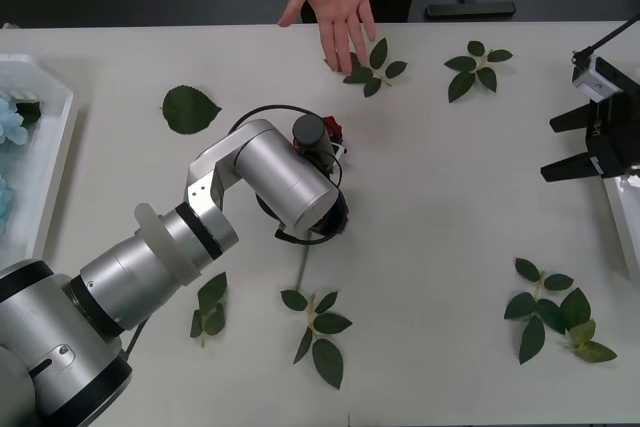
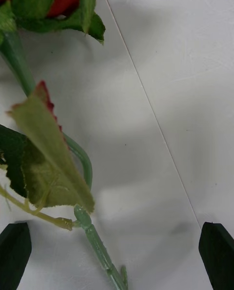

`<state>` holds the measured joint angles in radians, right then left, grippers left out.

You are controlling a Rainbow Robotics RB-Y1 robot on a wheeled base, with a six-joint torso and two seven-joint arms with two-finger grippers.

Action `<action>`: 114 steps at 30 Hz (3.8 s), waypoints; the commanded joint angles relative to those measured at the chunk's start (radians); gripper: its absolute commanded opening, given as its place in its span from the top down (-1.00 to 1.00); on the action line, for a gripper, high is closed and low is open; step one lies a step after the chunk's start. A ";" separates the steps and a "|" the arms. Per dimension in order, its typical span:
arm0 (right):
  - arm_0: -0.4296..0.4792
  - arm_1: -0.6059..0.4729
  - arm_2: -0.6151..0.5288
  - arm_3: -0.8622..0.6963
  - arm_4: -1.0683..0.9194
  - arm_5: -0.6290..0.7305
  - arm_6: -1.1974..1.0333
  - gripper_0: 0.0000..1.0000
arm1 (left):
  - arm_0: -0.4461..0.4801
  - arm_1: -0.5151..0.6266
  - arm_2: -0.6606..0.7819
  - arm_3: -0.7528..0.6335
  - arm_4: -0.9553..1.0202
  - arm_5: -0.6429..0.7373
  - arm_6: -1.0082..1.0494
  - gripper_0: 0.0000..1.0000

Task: Place the red flowers into the right box and the blue flowers into the left box. If a person shows an open palm, hand one flower to the person first, then continue sorting.

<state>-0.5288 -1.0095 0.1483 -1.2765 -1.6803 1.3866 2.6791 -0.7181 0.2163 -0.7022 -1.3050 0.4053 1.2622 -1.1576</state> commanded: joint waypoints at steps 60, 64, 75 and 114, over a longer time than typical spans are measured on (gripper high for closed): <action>0.039 -0.050 -0.007 -0.017 -0.032 0.006 0.026 -1.00 | 0.134 0.275 0.053 -0.623 -0.043 -0.124 0.026 1.00; 0.053 -0.052 -0.007 -0.017 -0.065 0.015 0.026 -1.00 | 0.183 0.264 0.073 -0.695 -0.082 -0.233 0.072 1.00; 0.113 -0.021 -0.007 -0.017 -0.214 0.092 0.026 -1.00 | 0.167 0.067 0.073 -0.732 -0.304 -0.322 0.401 1.00; 0.191 0.220 -0.006 -0.273 -0.366 -0.095 -0.005 0.20 | 0.200 -0.061 -0.201 -0.731 -0.987 -0.460 1.033 1.00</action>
<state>-0.3308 -0.8141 0.1488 -1.5009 -2.0460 1.3104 2.6790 -0.5349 0.1805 -0.8877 -1.9985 -0.5592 0.8168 -0.1310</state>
